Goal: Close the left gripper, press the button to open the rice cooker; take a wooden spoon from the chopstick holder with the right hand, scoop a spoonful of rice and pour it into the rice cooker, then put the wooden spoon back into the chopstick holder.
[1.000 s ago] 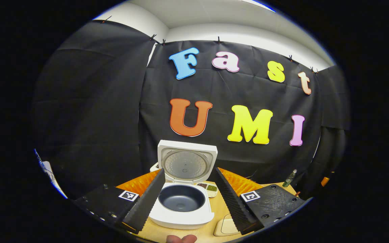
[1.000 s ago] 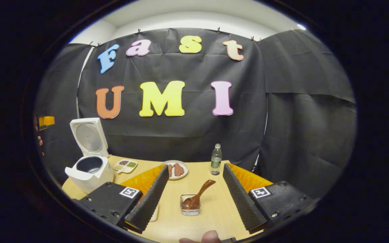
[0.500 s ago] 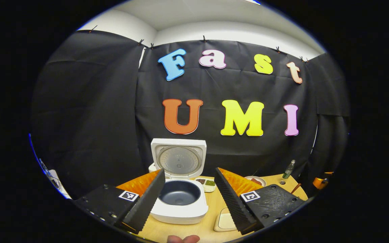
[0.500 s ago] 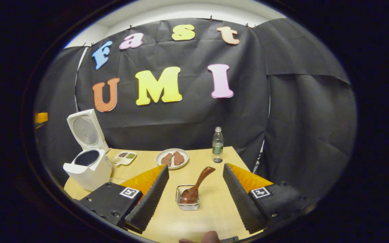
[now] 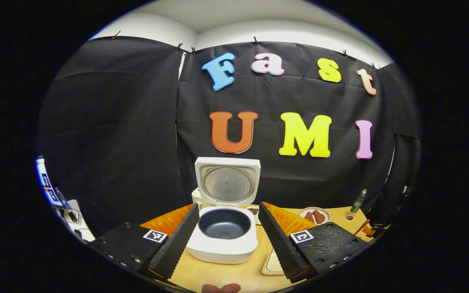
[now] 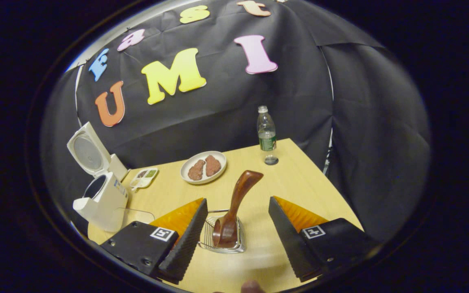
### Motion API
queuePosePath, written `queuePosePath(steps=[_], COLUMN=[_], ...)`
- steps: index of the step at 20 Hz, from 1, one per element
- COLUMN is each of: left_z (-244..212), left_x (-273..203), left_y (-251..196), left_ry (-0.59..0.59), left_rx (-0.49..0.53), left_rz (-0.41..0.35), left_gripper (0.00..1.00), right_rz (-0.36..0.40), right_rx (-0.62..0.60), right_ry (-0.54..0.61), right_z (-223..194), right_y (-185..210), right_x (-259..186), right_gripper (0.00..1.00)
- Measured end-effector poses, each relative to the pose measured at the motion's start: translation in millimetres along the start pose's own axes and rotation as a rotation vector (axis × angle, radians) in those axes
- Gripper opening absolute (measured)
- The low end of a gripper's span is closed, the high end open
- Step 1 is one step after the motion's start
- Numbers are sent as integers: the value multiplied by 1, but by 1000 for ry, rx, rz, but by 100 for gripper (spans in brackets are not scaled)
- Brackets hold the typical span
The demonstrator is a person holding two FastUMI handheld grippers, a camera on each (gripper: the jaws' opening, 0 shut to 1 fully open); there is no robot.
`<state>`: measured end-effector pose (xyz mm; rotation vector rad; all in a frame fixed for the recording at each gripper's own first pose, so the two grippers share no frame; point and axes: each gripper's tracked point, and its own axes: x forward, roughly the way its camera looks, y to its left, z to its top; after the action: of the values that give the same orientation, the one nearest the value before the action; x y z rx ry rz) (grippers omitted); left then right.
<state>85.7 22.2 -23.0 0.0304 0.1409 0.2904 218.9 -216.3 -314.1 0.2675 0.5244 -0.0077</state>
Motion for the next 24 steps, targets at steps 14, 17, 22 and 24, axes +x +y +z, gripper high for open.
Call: queuePosePath(steps=[14,17,22,24], left_z=[-4,-7,-8,-8], left_x=[-3,-2,-1,-4], left_y=[6,3,9,12], left_ry=[45,51,43,39], left_rx=[-13,-13,-27,-33], left_rz=[43,34,18,5], left_gripper=[94,94,94,94], right_rz=[80,98,63,37], right_rx=[-15,9,24,26], right_ry=[85,100,73,45], right_z=[-15,-19,-11,2], right_y=[12,16,24,28], right_x=[59,46,30,22], right_gripper=[33,23,16,12])
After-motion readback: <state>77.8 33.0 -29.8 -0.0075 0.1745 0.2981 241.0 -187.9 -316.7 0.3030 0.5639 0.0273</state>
